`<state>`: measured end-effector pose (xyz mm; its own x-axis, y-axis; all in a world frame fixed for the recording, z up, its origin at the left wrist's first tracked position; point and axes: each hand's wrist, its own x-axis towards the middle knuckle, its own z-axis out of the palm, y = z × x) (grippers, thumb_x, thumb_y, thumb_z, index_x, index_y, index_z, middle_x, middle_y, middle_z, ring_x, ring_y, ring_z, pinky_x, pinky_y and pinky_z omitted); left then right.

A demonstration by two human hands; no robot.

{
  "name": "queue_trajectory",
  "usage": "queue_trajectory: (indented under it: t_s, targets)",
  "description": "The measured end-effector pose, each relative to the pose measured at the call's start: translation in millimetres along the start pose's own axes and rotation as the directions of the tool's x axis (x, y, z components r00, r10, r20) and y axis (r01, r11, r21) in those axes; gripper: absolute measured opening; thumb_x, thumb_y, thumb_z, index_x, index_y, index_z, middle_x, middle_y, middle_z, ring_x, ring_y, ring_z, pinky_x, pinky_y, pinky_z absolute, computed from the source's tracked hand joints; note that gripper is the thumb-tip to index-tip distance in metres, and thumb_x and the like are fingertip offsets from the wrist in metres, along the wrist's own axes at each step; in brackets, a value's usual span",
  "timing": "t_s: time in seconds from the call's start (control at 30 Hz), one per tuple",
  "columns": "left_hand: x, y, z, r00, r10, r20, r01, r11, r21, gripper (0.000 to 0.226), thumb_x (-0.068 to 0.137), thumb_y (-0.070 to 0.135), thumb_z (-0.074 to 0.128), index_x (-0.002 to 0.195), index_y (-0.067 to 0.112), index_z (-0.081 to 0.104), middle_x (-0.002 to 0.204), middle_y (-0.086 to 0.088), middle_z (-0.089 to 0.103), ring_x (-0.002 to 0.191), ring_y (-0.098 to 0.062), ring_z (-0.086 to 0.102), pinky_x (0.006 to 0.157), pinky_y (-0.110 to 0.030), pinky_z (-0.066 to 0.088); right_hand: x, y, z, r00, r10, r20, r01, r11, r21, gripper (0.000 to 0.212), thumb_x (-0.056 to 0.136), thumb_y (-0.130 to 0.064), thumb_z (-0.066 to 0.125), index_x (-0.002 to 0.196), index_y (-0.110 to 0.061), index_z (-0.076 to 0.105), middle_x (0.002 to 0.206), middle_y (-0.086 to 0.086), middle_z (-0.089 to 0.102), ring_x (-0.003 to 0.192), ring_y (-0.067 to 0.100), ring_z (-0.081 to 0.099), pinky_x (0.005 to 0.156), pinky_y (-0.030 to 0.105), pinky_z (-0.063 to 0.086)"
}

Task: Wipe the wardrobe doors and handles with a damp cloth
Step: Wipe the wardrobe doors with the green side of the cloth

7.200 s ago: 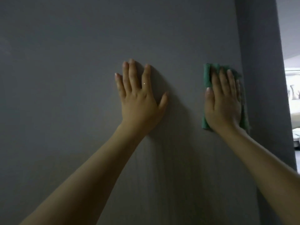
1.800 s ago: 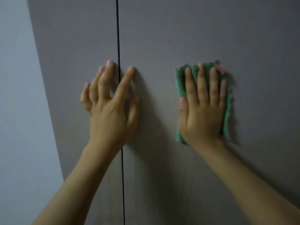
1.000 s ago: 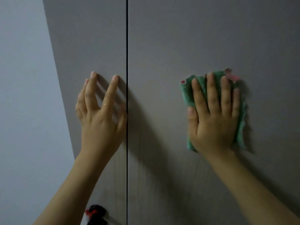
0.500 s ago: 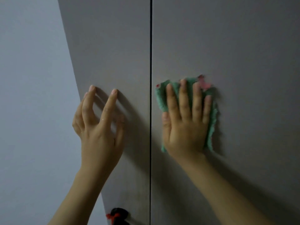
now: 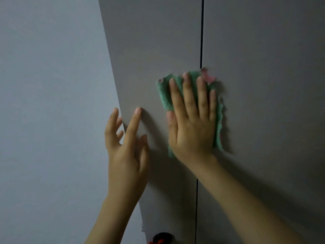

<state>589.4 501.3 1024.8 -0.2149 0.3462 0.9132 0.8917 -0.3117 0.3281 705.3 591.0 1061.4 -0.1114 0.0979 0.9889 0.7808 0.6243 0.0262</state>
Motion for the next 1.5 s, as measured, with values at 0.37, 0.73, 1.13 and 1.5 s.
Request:
queue_trajectory:
  t_s: [0.37, 0.73, 1.13, 1.5]
  targets:
    - [1, -23, -7, 0.999, 0.005, 0.046, 0.002, 0.988, -0.153, 0.069, 0.096, 0.017, 0.045, 0.146, 0.052, 0.014, 0.137, 0.014, 0.037, 0.127, 0.002, 0.036, 0.102, -0.037, 0.041, 29, 2, -2, 0.995, 0.085, -0.053, -0.089, 0.991, -0.097, 0.051, 0.101, -0.033, 0.025, 0.147, -0.012, 0.032, 0.152, 0.013, 0.032, 0.142, 0.035, 0.023, 0.117, 0.049, 0.012]
    - [-11, -25, -6, 0.976, -0.151, 0.156, 0.196, 0.923, -0.33, 0.072, 0.098, 0.02, 0.05, 0.14, 0.063, 0.01, 0.13, 0.054, 0.026, 0.132, -0.001, 0.041, 0.108, -0.028, 0.039, -52, 17, 3, 0.992, 0.129, -0.011, -0.13, 0.987, -0.09, 0.051, 0.102, -0.034, 0.02, 0.15, -0.02, 0.022, 0.154, 0.008, 0.025, 0.145, 0.029, 0.014, 0.118, 0.048, 0.009]
    - [-21, -28, -12, 0.922, -0.273, 0.277, 0.361, 0.865, -0.349, 0.062, 0.097, 0.015, 0.049, 0.143, 0.047, 0.023, 0.139, 0.018, 0.048, 0.119, 0.015, 0.044, 0.098, -0.007, 0.037, -87, -8, 10, 0.993, 0.104, 0.054, -0.102, 0.994, -0.048, 0.051, 0.102, -0.034, 0.018, 0.152, -0.024, 0.016, 0.16, 0.0, 0.008, 0.147, 0.027, 0.011, 0.119, 0.047, 0.007]
    - [-30, -27, -10, 0.901, -0.322, 0.29, 0.418, 0.824, -0.382, 0.059, 0.097, 0.018, 0.052, 0.147, 0.037, 0.03, 0.137, 0.027, 0.046, 0.126, 0.009, 0.043, 0.105, -0.027, 0.041, -104, -5, 12, 0.993, -0.065, 0.102, 0.072, 0.995, -0.068, 0.052, 0.102, -0.037, 0.017, 0.153, -0.029, 0.006, 0.16, -0.007, -0.003, 0.148, 0.019, 0.002, 0.119, 0.043, 0.001]
